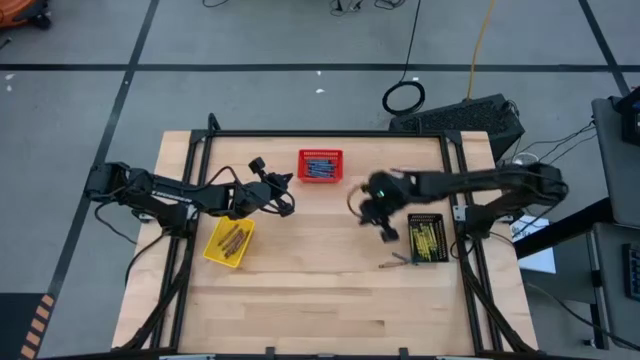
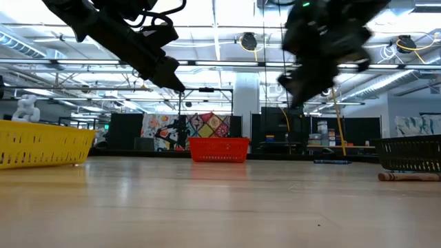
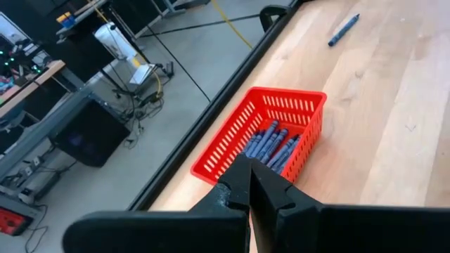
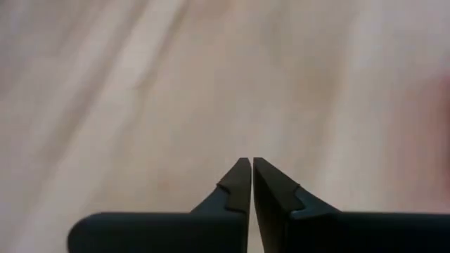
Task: Sort crayons
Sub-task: Put the brown crayon into the yellow basket
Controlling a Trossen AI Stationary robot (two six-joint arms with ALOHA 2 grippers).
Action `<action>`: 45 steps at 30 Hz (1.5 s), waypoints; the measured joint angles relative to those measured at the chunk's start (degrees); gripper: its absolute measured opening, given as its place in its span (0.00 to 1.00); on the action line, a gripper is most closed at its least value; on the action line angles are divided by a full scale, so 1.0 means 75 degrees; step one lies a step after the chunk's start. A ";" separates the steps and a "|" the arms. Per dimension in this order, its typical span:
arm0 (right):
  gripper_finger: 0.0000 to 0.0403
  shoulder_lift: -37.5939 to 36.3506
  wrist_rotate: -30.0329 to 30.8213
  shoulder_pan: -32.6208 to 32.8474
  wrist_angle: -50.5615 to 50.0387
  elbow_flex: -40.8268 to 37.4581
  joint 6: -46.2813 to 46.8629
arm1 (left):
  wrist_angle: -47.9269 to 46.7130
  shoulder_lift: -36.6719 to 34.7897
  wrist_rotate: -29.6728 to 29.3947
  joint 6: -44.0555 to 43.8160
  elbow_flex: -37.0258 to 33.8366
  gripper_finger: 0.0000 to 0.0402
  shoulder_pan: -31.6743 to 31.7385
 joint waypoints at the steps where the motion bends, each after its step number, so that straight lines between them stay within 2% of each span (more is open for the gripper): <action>1: 0.01 -0.0192 0.0031 0.0228 -0.0169 -0.0187 0.0273 | 0.0014 0.0000 0.0002 0.0000 0.0000 0.00 -0.0005; 5: 0.03 -0.0754 -0.0307 0.0896 -0.0630 -0.0978 0.1926 | 0.0095 0.0003 0.0236 -0.0014 0.0000 0.00 -0.0105; 7: 0.04 -0.0926 -0.0605 0.1127 -0.0791 -0.1328 0.2551 | 0.0285 0.0003 0.0547 -0.0016 0.0000 0.00 -0.0246; 10: 0.06 -0.1004 -0.0632 0.1540 -0.0667 -0.1657 0.3217 | 0.0613 0.0003 0.0881 0.0004 0.0000 0.00 -0.0513; 15: 0.16 -0.0761 -0.0576 0.2221 -0.0079 -0.1766 0.3132 | 0.0663 0.0003 0.0997 0.0005 0.0003 0.00 -0.0878; 20: 0.29 -0.0348 0.0433 0.2830 0.0340 -0.1756 0.2706 | 0.0666 0.0003 0.0997 -0.0069 0.0003 0.00 -0.1242; 24: 0.32 -0.0073 0.0774 0.3151 0.0338 -0.1718 0.2881 | 0.0695 0.0003 0.1000 -0.0330 0.0003 0.00 -0.1502; 29: 0.30 0.0257 0.1040 0.3497 0.0345 -0.1709 0.2846 | 0.0875 0.0003 0.1003 -0.0610 0.0003 0.00 -0.1795; 35: 0.23 0.0680 0.2136 0.3843 0.0397 -0.1689 0.2792 | 0.1116 0.0003 0.1000 -0.0616 0.0003 0.00 -0.2078; 39: 0.15 0.0851 0.2608 0.4007 0.0457 -0.1680 0.2831 | 0.1227 0.0003 0.0997 -0.0621 0.0003 0.00 -0.2189; 43: 0.03 0.0835 0.2735 0.3997 0.0683 -0.1697 0.3085 | 0.1220 0.0003 0.0994 -0.0798 0.0003 0.00 -0.2250; 45: 0.02 0.0808 0.2737 0.3957 0.1121 -0.1733 0.3039 | 0.1214 0.0003 0.0994 -0.0817 0.0003 0.00 -0.2256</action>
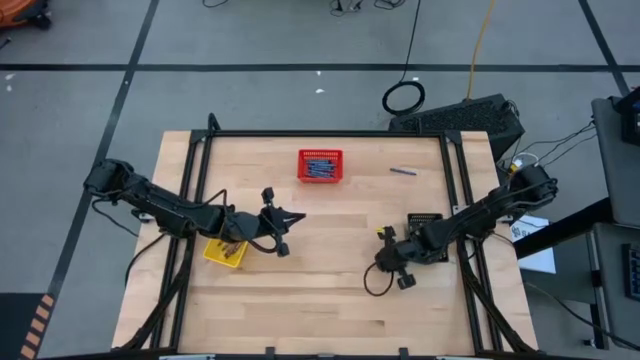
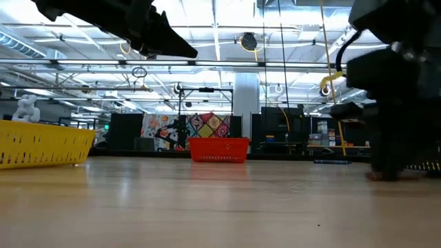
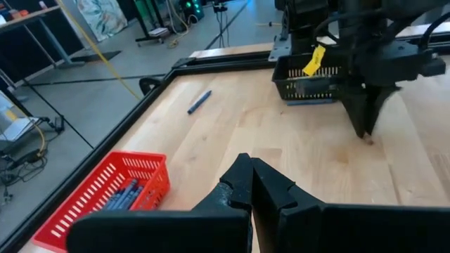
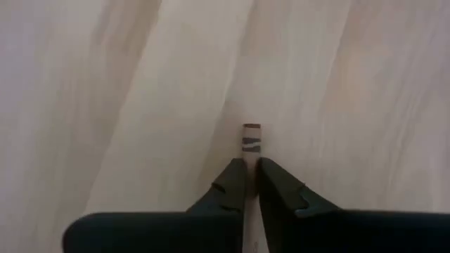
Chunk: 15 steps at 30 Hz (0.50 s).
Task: Sort crayons
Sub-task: Put the brown crayon into the yellow basket
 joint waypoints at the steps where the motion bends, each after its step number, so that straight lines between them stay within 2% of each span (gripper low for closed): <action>1: 0.02 -0.0012 0.0041 -0.0029 0.0447 -0.0007 -0.0108 | -0.0002 0.0002 0.0000 0.0000 0.0000 0.00 -0.0007; 7: 0.01 -0.0021 -0.0038 -0.0553 0.2719 0.0024 -0.1283 | -0.0047 0.0011 0.0011 0.0003 0.0000 0.00 -0.0039; 12: 0.00 -0.0023 -0.0796 -0.1455 0.4627 -0.0148 -0.1993 | 0.0023 0.0288 0.0301 0.0000 0.0007 0.00 -0.0040; 15: 0.00 -0.0003 -0.1155 -0.1924 0.6620 -0.0670 -0.1837 | 0.0120 0.0647 0.0510 0.0000 0.0009 0.00 -0.0035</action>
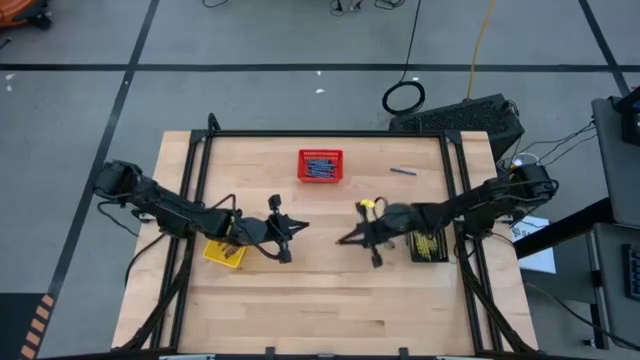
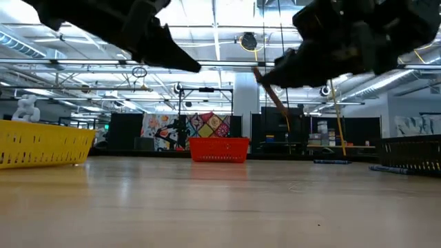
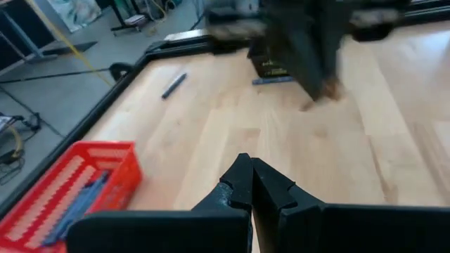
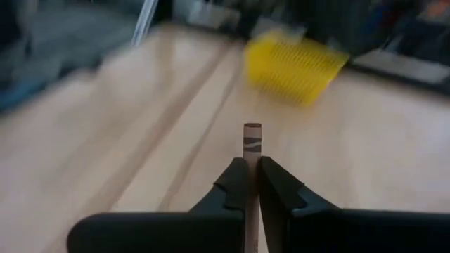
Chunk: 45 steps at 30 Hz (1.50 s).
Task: Sort crayons
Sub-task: Put the brown crayon into the yellow basket
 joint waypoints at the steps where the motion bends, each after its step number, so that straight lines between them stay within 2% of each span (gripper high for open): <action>1: 0.00 0.0048 0.0001 -0.0087 0.0787 -0.0206 0.0108 | 0.0243 0.0166 0.0064 0.0002 0.0000 0.00 0.0000; 6: 0.00 0.0355 0.0226 -0.0180 0.4126 -0.0974 0.0700 | 0.2412 0.1302 0.0222 0.0375 -0.0001 0.01 0.0115; 8: 0.00 0.0374 0.0457 -0.0110 0.4836 -0.1034 0.0813 | 0.3612 0.1814 0.0741 0.0703 -0.0003 0.03 0.0254; 11: 0.00 0.0374 0.0631 0.0025 0.5337 -0.1020 0.0806 | 0.5060 0.2410 0.1632 0.0989 -0.0003 0.11 0.0515; 16: 0.00 0.0365 0.0746 0.0191 0.6003 -0.1014 0.0582 | 0.6432 0.2886 0.2607 0.0704 0.0025 0.34 0.0911; 18: 0.00 0.0377 0.0910 0.0228 0.5986 -0.1014 0.0468 | 0.6481 0.2997 0.3054 0.0611 0.0204 0.42 0.1005; 20: 0.00 0.0365 0.0989 0.0230 0.5997 -0.1009 0.0432 | 0.6469 0.3136 0.3177 0.0607 0.0417 0.48 0.1053; 23: 0.00 0.0368 0.0992 0.0230 0.5994 -0.1000 0.0415 | 0.6463 0.3332 0.3179 0.0611 0.0798 0.52 0.1058; 27: 0.00 0.0368 0.0992 0.0233 0.5994 -0.1000 0.0423 | 0.6384 0.3325 0.3099 0.0643 0.1053 0.52 0.1058; 32: 0.00 0.0368 0.0995 0.0233 0.5994 -0.1000 0.0415 | 0.6161 0.3322 0.3192 0.0676 0.1332 0.45 0.1067; 36: 0.00 0.0368 0.1019 0.0233 0.5994 -0.1000 0.0374 | 0.5573 0.3328 0.3251 0.0681 0.1556 0.38 0.1067; 40: 0.00 0.0368 0.1021 0.0233 0.5994 -0.1000 0.0316 | 0.5591 0.3319 0.3262 0.0698 0.1629 0.29 0.1067; 45: 0.01 0.0368 0.0997 0.0234 0.5898 -0.1000 0.0313 | 0.5594 0.3322 0.3255 0.1041 0.1629 0.13 0.0989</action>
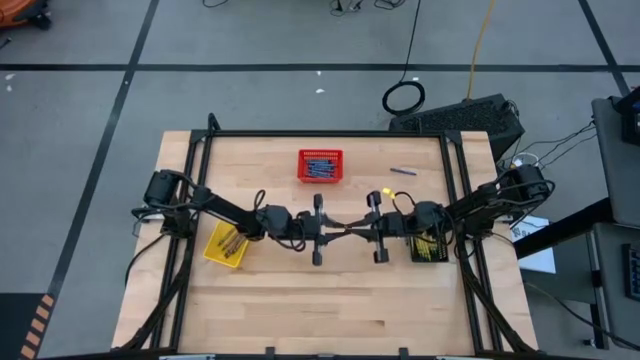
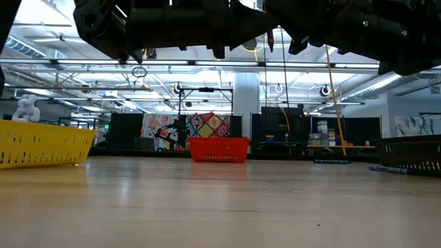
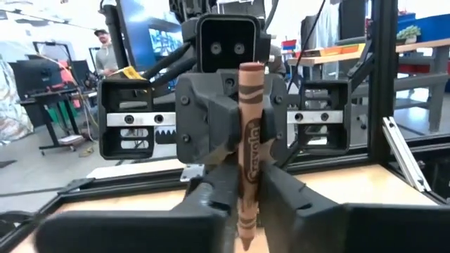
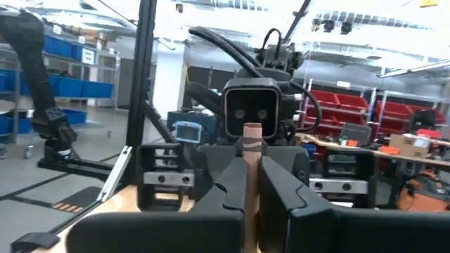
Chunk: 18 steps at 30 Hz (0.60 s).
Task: Sort crayons
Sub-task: Put the brown crayon into the yellow basket
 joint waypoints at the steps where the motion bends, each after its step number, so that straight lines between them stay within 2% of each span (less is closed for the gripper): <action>1: 0.02 0.0000 -0.0019 0.0009 -0.0030 0.0000 0.0038 | -0.0026 0.0000 -0.0006 0.0021 0.0000 0.10 -0.0025; 3: 0.05 0.0000 -0.0040 0.0013 -0.0072 0.0000 0.0149 | -0.0096 0.0000 -0.0017 0.0023 0.0000 0.04 -0.0080; 5: 0.10 -0.0001 -0.0048 0.0011 -0.0111 0.0000 0.0174 | -0.0273 -0.0038 -0.0079 0.0023 0.0000 0.03 -0.0136; 9: 0.25 -0.0281 0.0016 0.0008 -0.0139 0.0000 0.0174 | -0.1534 -0.0489 -0.0881 0.0027 0.0000 0.03 -0.0402; 14: 0.38 -0.0902 0.0054 -0.0004 -0.0615 0.0000 -0.0028 | -0.4678 -0.1706 -0.2648 -0.0542 -0.0005 0.02 -0.0933; 18: 0.40 -0.1354 0.0048 -0.0004 -0.1352 -0.0003 -0.0044 | -0.8220 -0.2951 -0.3774 -0.2448 0.0003 0.02 -0.1512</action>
